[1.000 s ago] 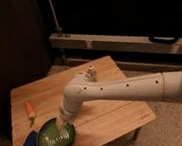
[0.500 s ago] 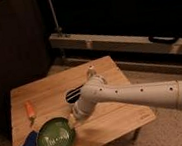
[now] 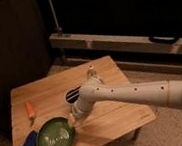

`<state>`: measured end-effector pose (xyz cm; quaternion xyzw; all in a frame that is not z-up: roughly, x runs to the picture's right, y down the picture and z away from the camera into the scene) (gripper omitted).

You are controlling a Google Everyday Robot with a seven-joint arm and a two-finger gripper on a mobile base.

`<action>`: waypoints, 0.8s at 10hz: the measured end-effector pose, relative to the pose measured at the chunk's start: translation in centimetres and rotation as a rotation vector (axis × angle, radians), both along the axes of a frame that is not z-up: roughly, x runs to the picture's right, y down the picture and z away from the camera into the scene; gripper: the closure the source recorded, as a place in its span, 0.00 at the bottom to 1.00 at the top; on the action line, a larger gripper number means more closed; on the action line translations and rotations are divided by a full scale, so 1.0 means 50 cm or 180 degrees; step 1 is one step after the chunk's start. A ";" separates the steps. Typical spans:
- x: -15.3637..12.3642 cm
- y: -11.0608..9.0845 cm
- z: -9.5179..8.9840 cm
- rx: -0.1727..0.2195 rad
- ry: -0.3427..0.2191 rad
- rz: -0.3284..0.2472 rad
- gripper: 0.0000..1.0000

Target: Pick up the ceramic bowl

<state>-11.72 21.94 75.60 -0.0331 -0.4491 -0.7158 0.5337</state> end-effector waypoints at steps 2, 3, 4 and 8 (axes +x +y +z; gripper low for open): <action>-0.014 0.004 0.017 -0.0035 0.0005 -0.0030 0.50; -0.019 0.007 0.030 -0.0071 0.0013 -0.0029 0.50; -0.024 0.008 0.038 -0.0089 -0.0007 -0.0037 0.50; -0.071 0.021 0.063 -0.0155 -0.0137 -0.0169 0.50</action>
